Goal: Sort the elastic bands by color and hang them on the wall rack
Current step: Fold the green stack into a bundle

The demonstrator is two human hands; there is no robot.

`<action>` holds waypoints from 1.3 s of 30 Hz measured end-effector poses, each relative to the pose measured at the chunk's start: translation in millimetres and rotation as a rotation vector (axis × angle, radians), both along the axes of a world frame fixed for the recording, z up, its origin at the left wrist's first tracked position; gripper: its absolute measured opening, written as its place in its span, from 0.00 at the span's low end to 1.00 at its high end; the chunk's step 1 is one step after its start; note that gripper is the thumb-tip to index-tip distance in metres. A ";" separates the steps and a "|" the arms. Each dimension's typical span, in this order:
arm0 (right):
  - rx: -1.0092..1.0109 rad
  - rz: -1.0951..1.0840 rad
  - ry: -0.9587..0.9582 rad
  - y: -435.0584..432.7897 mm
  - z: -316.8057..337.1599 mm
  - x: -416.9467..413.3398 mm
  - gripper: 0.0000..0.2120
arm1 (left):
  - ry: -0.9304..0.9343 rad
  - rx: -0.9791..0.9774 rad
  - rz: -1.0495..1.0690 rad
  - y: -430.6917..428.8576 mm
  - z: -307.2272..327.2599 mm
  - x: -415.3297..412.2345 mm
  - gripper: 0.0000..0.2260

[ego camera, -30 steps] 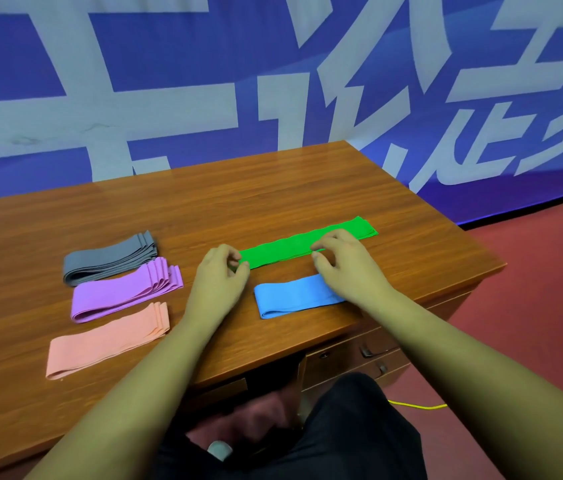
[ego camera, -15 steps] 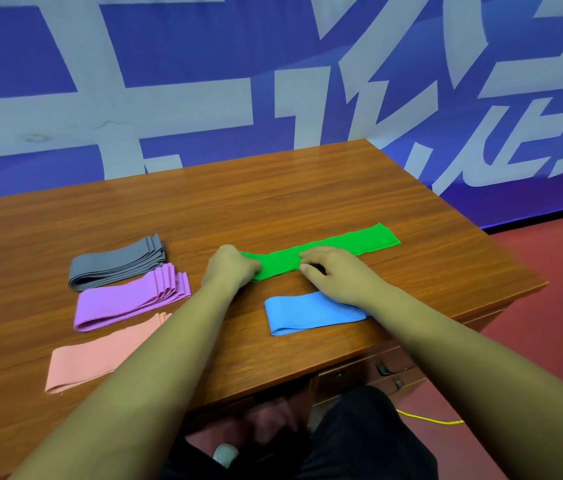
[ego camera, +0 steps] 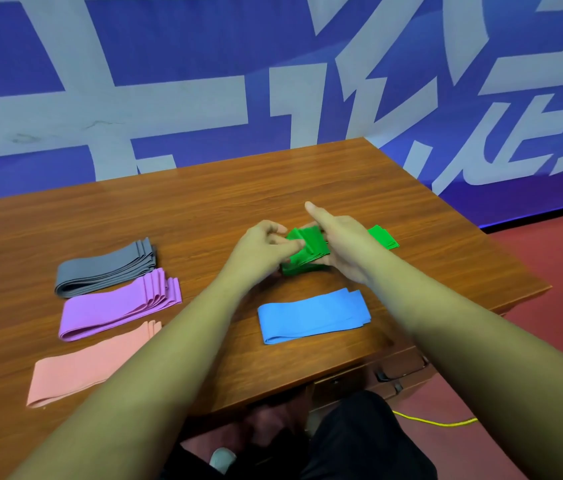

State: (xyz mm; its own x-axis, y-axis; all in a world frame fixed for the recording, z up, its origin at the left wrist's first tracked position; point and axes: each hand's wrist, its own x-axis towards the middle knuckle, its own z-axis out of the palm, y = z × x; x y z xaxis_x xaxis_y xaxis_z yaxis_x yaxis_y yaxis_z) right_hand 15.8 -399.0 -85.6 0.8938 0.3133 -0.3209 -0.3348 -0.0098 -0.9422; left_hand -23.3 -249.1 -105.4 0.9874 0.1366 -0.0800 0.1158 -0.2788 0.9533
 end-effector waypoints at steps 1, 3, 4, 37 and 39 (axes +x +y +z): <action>0.024 -0.024 0.007 -4.6 0.8 2.3 0.18 | 0.000 -0.040 0.005 -2.8 0.2 1.6 0.14; 0.037 -0.028 0.000 -12.9 0.0 5.4 0.10 | -0.003 -0.106 0.006 -5.6 -0.7 2.8 0.13; 0.019 -0.028 -0.008 -16.7 -1.6 6.3 0.06 | -0.004 -0.126 -0.010 -6.6 -2.1 3.7 0.12; -0.484 -0.042 -0.177 -13.8 -2.6 35.4 0.09 | -0.255 0.786 -0.316 48.2 -34.1 0.8 0.22; -0.636 -0.027 -0.274 -12.0 -5.9 36.9 0.08 | -0.255 0.761 -0.313 47.6 -39.5 0.3 0.20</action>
State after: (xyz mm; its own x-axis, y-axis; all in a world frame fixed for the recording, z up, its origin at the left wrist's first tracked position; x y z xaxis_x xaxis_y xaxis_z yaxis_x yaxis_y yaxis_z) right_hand 52.6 -410.9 -91.5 0.9735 0.1160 -0.1969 -0.0938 -0.5830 -0.8070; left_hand -23.0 -201.5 -145.0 0.9639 -0.2182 0.1526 -0.2653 -0.8361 0.4801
